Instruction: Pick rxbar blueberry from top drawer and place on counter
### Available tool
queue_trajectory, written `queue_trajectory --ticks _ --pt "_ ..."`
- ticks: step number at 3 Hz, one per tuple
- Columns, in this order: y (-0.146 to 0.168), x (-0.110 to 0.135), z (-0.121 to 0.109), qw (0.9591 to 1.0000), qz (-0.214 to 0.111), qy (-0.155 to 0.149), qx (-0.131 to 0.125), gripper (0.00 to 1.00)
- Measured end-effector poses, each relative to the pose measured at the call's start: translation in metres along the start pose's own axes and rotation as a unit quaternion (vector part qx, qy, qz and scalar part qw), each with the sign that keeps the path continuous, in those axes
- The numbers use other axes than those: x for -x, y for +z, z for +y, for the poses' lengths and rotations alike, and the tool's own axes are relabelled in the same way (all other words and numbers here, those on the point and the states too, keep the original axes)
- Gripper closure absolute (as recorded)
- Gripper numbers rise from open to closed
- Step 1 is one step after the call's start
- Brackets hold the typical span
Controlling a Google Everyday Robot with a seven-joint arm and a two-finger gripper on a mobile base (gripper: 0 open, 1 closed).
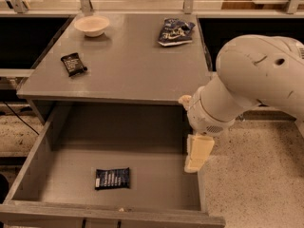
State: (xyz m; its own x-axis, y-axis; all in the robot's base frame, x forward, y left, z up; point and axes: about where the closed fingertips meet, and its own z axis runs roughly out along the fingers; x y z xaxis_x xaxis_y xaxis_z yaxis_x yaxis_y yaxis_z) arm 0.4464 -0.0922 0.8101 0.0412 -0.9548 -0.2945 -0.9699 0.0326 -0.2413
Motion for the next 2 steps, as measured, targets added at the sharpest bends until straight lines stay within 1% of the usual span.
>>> queue_trajectory --ticks 1,2 --pt "0.004 0.002 0.002 1.0000 -0.006 0.003 -0.003 0.00" --pt "0.018 0.006 0.009 0.9999 -0.001 0.010 -0.014 0.00"
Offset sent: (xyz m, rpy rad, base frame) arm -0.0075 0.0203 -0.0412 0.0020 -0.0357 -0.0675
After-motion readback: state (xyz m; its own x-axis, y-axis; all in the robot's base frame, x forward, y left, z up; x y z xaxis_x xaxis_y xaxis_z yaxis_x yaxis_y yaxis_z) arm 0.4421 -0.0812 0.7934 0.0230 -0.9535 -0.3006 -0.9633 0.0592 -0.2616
